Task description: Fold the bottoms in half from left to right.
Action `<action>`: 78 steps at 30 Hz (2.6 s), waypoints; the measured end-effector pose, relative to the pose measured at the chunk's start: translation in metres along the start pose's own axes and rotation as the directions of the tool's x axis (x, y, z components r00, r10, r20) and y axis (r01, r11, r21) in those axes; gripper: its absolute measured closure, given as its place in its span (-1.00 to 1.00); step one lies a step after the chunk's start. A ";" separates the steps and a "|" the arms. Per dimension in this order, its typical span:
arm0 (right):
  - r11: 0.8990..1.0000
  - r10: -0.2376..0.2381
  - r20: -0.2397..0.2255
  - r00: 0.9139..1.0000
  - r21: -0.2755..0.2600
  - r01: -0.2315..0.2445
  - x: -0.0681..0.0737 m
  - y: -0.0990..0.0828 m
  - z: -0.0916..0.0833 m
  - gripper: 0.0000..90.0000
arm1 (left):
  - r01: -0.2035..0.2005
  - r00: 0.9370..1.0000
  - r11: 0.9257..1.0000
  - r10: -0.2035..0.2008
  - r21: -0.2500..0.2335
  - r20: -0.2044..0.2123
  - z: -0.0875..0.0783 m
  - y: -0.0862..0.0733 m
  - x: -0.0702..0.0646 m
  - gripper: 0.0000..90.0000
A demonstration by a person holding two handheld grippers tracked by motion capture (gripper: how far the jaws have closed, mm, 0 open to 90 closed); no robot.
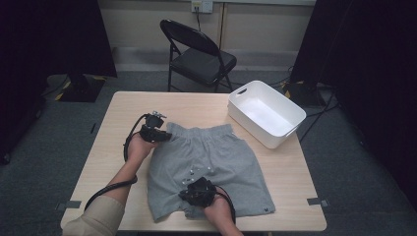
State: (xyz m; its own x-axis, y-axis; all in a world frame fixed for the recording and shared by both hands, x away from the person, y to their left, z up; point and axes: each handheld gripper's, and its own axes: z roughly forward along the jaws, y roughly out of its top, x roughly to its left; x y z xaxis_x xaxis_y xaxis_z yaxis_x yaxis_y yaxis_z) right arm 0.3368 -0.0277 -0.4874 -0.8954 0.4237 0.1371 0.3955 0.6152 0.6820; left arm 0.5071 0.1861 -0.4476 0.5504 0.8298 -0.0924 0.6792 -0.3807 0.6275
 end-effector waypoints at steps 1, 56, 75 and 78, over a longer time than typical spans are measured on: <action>1.000 -0.005 0.003 1.000 -0.007 0.005 0.000 -0.001 -0.001 0.67 | -0.001 1.000 1.000 0.001 0.002 -0.002 0.000 0.000 0.000 0.76; 0.992 -0.123 -0.185 0.975 -0.029 0.119 0.052 0.062 0.038 0.98 | 0.009 1.000 1.000 -0.009 -0.009 0.014 -0.008 0.005 0.003 0.77; 0.992 -0.051 -0.148 0.988 -0.124 0.033 0.024 0.072 -0.008 1.00 | 0.003 1.000 1.000 -0.002 -0.012 0.024 -0.017 0.013 0.000 0.77; 0.991 -0.045 -0.150 0.988 -0.132 0.025 0.023 0.074 -0.011 1.00 | 0.000 1.000 1.000 0.001 -0.017 0.026 -0.019 0.014 -0.001 0.77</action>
State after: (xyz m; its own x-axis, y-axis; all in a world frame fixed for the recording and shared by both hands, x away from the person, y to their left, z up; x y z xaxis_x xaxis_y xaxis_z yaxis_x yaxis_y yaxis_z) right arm 0.3434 0.0204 -0.4258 -0.9330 0.2905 0.2124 0.3421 0.5325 0.7742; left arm 0.5075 0.1877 -0.4241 0.5636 0.8184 -0.1122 0.6706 -0.3740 0.6407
